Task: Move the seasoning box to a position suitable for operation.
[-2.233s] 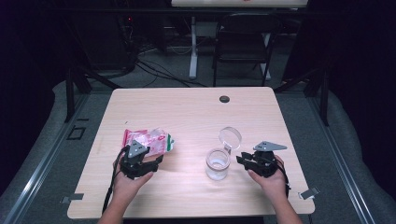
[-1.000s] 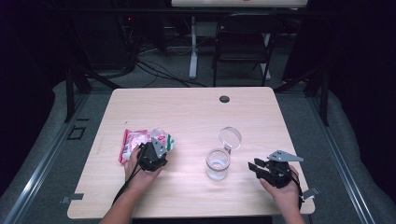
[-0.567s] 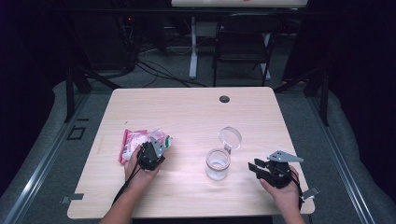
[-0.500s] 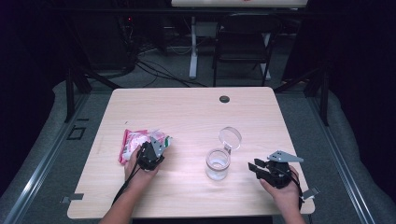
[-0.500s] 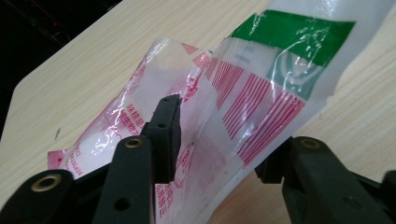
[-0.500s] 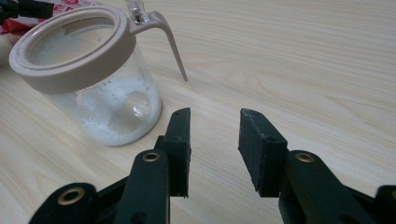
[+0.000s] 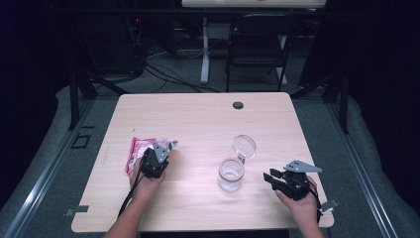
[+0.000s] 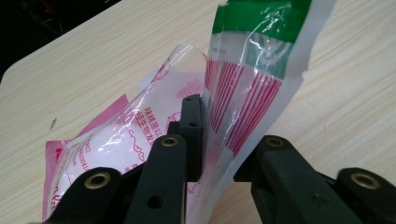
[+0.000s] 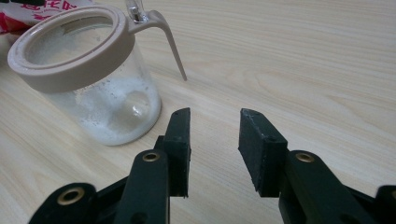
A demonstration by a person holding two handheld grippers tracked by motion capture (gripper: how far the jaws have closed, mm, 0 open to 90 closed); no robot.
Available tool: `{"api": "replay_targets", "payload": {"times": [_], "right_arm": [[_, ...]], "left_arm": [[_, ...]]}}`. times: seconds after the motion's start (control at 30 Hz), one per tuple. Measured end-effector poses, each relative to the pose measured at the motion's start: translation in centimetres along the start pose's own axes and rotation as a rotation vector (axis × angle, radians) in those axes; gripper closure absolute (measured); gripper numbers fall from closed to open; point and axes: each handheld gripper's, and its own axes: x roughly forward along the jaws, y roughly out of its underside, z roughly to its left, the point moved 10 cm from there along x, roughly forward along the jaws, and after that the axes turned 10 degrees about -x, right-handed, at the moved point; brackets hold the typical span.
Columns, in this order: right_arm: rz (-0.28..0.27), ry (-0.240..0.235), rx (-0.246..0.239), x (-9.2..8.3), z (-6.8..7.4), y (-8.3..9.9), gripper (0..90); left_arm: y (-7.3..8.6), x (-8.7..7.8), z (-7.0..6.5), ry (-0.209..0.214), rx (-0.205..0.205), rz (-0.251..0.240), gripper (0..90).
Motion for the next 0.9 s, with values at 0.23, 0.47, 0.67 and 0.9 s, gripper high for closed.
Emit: {"api": "replay_targets", "payload": {"times": [0.23, 0.47, 0.67, 0.9], "right_arm": [[0.000, -0.002, 0.001, 0.0, 0.0, 0.0, 64.1], [-0.003, -0.006, 0.004, 0.0, 0.0, 0.0, 64.0], [0.000, -0.004, 0.002, 0.0, 0.0, 0.0, 63.9], [0.001, -0.003, 0.004, 0.0, 0.0, 0.0, 63.8]], "left_arm": [[-0.2, -0.2, 0.9, 0.017, -0.057, -0.008, 84.7], [-0.4, -0.4, 1.5, 0.040, -0.112, -0.014, 86.8], [-0.7, -0.7, 2.0, 0.053, -0.151, -0.028, 88.0], [-0.9, -1.4, 3.0, 0.055, -0.189, -0.041, 88.5]]}}
